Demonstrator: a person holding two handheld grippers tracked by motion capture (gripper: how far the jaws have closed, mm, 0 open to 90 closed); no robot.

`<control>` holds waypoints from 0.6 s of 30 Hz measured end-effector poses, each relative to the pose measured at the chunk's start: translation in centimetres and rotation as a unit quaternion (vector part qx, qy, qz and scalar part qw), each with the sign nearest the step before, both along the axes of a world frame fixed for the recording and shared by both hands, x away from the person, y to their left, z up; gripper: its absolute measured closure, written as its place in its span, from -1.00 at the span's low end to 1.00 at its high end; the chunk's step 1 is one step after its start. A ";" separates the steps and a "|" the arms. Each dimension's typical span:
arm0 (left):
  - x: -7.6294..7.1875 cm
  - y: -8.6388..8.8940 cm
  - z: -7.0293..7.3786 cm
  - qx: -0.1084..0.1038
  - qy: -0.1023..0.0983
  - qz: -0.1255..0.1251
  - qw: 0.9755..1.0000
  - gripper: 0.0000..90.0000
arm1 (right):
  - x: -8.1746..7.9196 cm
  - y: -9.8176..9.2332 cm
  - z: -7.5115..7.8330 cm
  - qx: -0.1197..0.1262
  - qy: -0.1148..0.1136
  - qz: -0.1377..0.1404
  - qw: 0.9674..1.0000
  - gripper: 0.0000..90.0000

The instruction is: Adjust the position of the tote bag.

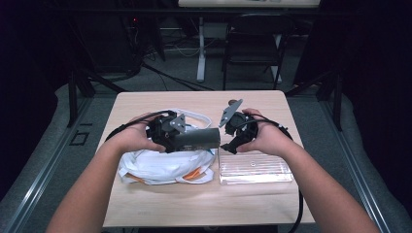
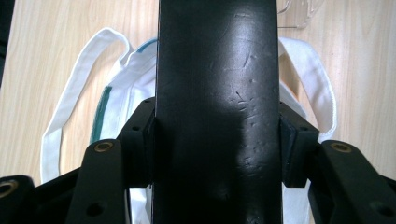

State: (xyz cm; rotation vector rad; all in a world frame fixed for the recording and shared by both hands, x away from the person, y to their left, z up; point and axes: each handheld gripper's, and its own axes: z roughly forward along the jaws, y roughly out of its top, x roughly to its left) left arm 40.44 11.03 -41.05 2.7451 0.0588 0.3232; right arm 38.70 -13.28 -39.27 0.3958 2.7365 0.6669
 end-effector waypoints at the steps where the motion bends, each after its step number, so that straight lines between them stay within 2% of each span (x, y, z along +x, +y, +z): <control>1: -0.1 -0.2 0.0 0.001 -0.001 -0.003 1.000 -0.04 | 0.0 0.3 -0.1 0.001 -0.001 0.003 1.000 -0.40; 2: -0.1 -0.3 0.0 0.000 0.001 -0.002 1.000 -0.04 | 0.1 0.4 0.0 -0.008 -0.002 0.006 1.000 -0.43; 10: -0.2 -1.1 0.0 -0.005 0.002 -0.013 1.000 -0.04 | 0.0 1.1 0.2 -0.017 -0.010 0.021 1.000 -0.44; 18: -0.4 -2.1 -0.2 -0.006 0.001 -0.025 1.000 -0.04 | -0.1 1.7 -0.1 -0.040 -0.015 0.036 0.998 -0.45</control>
